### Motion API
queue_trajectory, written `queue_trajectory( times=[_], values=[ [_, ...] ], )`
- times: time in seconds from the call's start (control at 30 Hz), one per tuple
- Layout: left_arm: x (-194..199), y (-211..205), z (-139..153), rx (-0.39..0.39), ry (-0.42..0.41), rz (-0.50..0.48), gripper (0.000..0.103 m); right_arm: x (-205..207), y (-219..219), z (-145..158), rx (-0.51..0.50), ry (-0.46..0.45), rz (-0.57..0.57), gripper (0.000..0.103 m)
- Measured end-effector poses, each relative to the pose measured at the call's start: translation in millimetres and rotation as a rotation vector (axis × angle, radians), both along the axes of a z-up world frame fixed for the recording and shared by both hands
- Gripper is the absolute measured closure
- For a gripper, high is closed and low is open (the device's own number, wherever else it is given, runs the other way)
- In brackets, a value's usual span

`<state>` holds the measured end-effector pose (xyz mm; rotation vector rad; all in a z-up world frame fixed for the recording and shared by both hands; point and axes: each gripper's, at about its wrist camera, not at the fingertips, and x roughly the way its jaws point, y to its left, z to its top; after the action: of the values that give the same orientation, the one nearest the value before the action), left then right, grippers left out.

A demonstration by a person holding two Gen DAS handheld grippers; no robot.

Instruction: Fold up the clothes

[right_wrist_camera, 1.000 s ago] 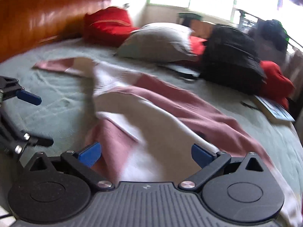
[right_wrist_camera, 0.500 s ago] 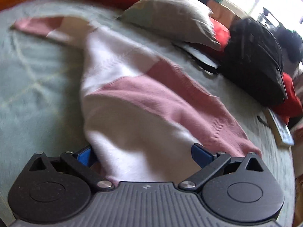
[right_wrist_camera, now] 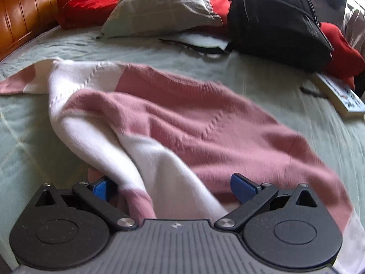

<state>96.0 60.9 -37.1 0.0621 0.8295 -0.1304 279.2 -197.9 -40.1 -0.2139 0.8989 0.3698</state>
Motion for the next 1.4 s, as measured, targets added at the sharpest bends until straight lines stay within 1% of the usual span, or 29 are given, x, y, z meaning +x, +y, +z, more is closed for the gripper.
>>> queue_trajectory(
  times=[0.13, 0.23, 0.3, 0.4, 0.5, 0.67, 0.77, 0.87, 0.9, 0.97, 1.13, 1.27, 1.4],
  values=[
    [-1.7, 2.3, 1.3, -0.008, -0.003, 0.005, 0.002, -21.7, -5.3, 0.5, -0.025, -0.005, 0.008, 0.0],
    [-3.4, 0.4, 2.3, -0.008, -0.005, -0.002, 0.002, -42.7, -9.2, 12.1, -0.059, -0.046, 0.013, 0.0],
    [-4.8, -1.8, 2.8, -0.011, -0.008, -0.011, 0.002, -60.1, -8.5, 23.4, -0.065, -0.084, 0.041, 0.0],
    [-5.5, -3.8, 3.6, -0.011, -0.011, -0.017, 0.002, -87.4, -1.2, 39.1, -0.049, -0.133, 0.133, 0.0],
    [-7.1, -4.6, 5.2, -0.008, -0.016, -0.019, 0.002, -110.4, 17.2, 40.8, -0.04, -0.13, 0.256, 0.0],
    [-12.7, -3.2, 7.5, -0.007, -0.02, -0.017, 0.002, -138.4, 61.9, -1.8, -0.335, -0.179, 0.391, 0.0],
    [-14.6, -0.9, 7.2, -0.009, -0.018, -0.01, 0.002, -149.4, 78.1, -40.0, -0.682, -0.346, 0.414, 0.0],
    [-14.1, 0.0, 5.3, -0.012, -0.012, -0.009, 0.002, -155.9, 84.3, -62.6, -0.893, -0.498, 0.448, 0.0],
    [-13.8, 0.2, 4.6, -0.013, -0.011, -0.008, 0.002, -155.4, 86.5, -60.8, -0.88, -0.504, 0.447, 0.0],
    [-13.8, -0.5, 3.8, -0.012, -0.01, -0.008, 0.002, -149.9, 91.5, -49.7, -0.804, -0.5, 0.426, 0.0],
    [-15.7, -1.3, 4.2, -0.018, -0.012, -0.014, 0.002, -129.3, 96.2, -14.1, -0.684, -0.556, 0.342, 0.0],
    [-13.7, 0.7, 3.3, -0.023, -0.01, -0.002, 0.002, -109.5, 83.6, 29.7, -0.494, -0.533, 0.248, 0.0],
    [-11.7, 0.6, 1.9, -0.024, -0.005, -0.002, 0.002, -99.4, 64.9, 62.3, -0.365, -0.541, 0.176, 0.0]
  ],
)
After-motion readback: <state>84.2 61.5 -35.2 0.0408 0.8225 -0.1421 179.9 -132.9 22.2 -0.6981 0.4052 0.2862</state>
